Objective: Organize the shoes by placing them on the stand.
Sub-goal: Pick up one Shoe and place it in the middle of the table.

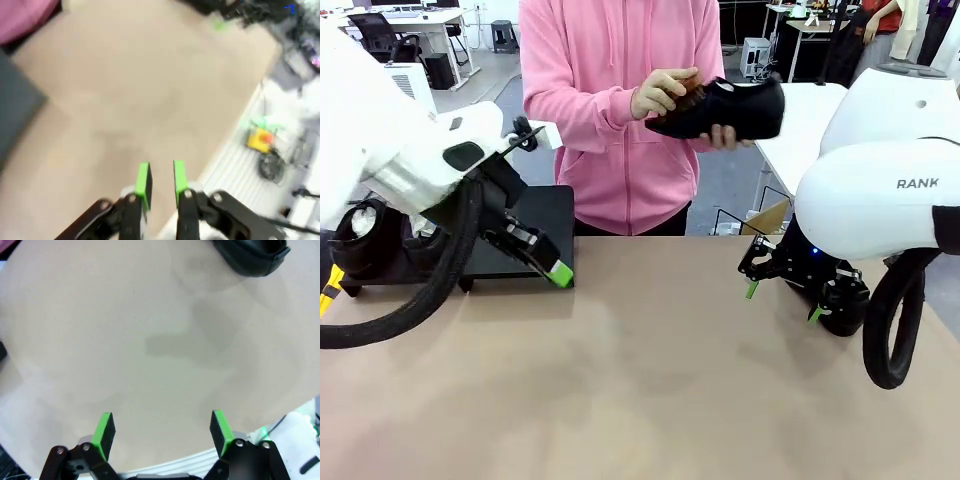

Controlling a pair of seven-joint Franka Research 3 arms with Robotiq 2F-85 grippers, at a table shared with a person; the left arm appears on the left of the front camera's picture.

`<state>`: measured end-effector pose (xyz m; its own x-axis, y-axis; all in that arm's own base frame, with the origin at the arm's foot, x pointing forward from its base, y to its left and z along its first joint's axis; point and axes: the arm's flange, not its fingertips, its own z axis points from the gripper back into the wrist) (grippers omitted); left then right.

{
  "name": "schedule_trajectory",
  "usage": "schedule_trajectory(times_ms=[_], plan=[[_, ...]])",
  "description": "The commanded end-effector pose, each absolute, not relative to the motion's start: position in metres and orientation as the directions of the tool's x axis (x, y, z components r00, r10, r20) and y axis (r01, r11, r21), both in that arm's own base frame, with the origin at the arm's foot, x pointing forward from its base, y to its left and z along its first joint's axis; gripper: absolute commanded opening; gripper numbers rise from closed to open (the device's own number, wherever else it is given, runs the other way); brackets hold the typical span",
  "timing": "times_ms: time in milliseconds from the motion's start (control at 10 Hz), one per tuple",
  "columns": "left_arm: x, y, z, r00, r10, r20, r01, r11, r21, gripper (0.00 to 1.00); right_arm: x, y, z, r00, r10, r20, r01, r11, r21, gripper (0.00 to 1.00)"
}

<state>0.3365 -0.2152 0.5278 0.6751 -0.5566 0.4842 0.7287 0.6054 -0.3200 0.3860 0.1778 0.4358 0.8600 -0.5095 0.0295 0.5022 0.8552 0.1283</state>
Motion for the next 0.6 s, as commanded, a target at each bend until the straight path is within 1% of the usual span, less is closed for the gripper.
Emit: schedule_trajectory(times_ms=[0,100,200,300,400,500], plan=[[0.372,-0.196,0.524,0.67,-0.71,0.216,0.683,0.476,-0.553,0.28,0.386,0.178,0.436,0.86,-0.51,0.029,0.502,0.855,0.128,1.0],[0.382,-0.198,0.51,0.682,-0.707,0.187,0.635,0.445,-0.631,0.28,0.399,0.164,0.441,0.859,-0.506,0.072,0.499,0.861,0.098,1.0],[0.387,-0.196,0.495,0.708,-0.686,0.168,0.591,0.445,-0.672,0.28,0.413,0.144,0.446,0.86,-0.498,0.11,0.492,0.867,0.079,1.0],[0.392,-0.196,0.481,0.733,-0.665,0.147,0.555,0.459,-0.694,0.28,0.431,0.126,0.449,0.863,-0.487,0.134,0.486,0.873,0.045,1.0],[0.399,-0.196,0.472,0.757,-0.638,0.141,0.532,0.478,-0.699,0.28,0.453,0.113,0.448,0.884,-0.433,0.174,0.442,0.897,-0.013,1.0],[0.375,-0.189,0.483,0.72,-0.668,0.19,0.576,0.422,-0.7,0.28,0.47,0.107,0.446,0.909,-0.366,0.2,0.38,0.925,-0.031,1.0]])
